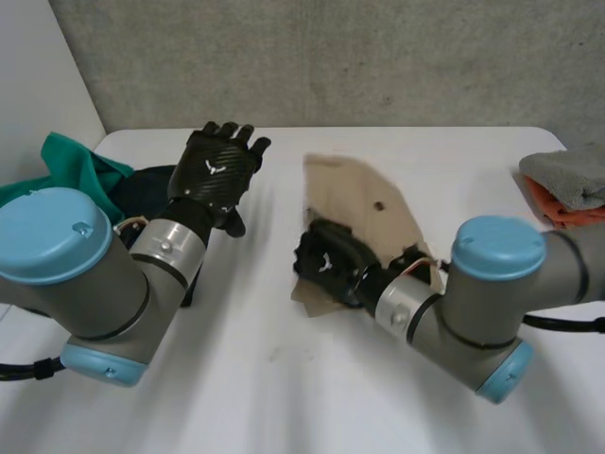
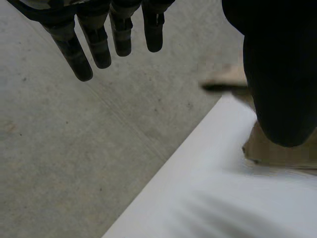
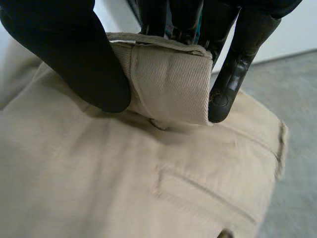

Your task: Fold the laundry.

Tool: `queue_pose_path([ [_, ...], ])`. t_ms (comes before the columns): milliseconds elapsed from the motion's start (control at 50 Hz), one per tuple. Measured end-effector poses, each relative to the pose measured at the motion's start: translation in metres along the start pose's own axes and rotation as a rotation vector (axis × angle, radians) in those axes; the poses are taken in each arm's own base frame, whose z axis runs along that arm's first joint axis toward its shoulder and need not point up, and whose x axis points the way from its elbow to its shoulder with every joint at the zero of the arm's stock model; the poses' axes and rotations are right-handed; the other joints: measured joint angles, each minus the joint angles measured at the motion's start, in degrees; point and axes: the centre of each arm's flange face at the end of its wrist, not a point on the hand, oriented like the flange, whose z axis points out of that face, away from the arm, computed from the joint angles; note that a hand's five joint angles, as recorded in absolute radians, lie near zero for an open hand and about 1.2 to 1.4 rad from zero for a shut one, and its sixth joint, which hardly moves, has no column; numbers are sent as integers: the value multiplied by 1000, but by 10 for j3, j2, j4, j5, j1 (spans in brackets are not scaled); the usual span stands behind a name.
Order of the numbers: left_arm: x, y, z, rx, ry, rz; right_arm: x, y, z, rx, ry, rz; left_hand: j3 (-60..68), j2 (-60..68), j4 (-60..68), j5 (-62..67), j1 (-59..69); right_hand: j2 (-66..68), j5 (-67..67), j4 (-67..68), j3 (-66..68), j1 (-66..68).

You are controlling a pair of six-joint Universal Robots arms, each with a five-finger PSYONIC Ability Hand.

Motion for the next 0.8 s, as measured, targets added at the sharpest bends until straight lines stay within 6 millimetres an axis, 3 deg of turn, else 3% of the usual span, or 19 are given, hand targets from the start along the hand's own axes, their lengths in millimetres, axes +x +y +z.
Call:
queue_pose_path([
  [100,-5,-8,8,32,-19,3,-5,-1,2,1,-12,46,0,0,0,0,0,-232,-215,-233,-231,-221],
  [120,-8,-13,13,48,-31,4,0,-1,2,-3,2,106,0,0,0,0,0,-314,-294,-313,-307,-299],
  [140,-10,-16,15,58,-38,4,4,-1,2,-5,12,147,0,0,0,0,0,-490,-464,-491,-485,-426],
  [160,-11,-18,17,64,-44,5,8,-2,1,-8,26,191,0,0,0,0,0,-527,-502,-530,-527,-446],
  [220,-14,-25,25,87,-70,4,32,-5,-3,-14,98,357,0,0,0,0,0,-547,-525,-549,-558,-454],
  [280,-16,-34,39,119,-98,-5,74,-5,-15,-28,249,634,0,0,0,0,0,-548,-530,-549,-563,-454],
  [300,-16,-34,39,119,-98,-5,74,-5,-15,-28,249,634,0,0,0,0,0,-548,-530,-549,-563,-454],
  [320,-14,-38,45,133,-101,-15,93,1,-22,-42,326,758,0,0,0,0,0,-548,-530,-549,-563,-454],
  [380,-8,-40,51,141,-92,-29,109,12,-31,-67,396,860,0,0,0,0,0,-548,-530,-549,-563,-454],
  [420,7,-44,59,144,-51,-61,130,34,-46,-131,492,997,0,0,0,0,0,-548,-530,-549,-563,-454],
  [460,23,-43,63,130,2,-89,136,50,-52,-190,523,1058,0,0,0,0,0,-548,-530,-549,-563,-454],
  [560,63,-32,70,67,131,-139,133,77,-51,-312,496,1133,1,2,2,1,3,-548,-530,-549,-563,-454],
  [640,96,-10,74,-20,208,-156,118,96,-40,-393,410,1180,7,15,13,12,13,-548,-530,-549,-563,-454],
  [660,96,-10,74,-20,208,-156,118,96,-40,-393,410,1180,7,15,13,12,13,-548,-530,-549,-563,-454],
  [720,113,18,76,-122,224,-149,103,108,-28,-423,333,1192,24,31,31,29,32,-548,-530,-549,-563,-454],
  [740,113,18,76,-122,224,-149,103,108,-28,-423,333,1192,24,31,31,29,32,-548,-530,-549,-563,-454],
  [800,119,43,75,-218,220,-135,85,119,-18,-450,261,1161,29,37,37,34,34,-548,-530,-549,-563,-454],
])
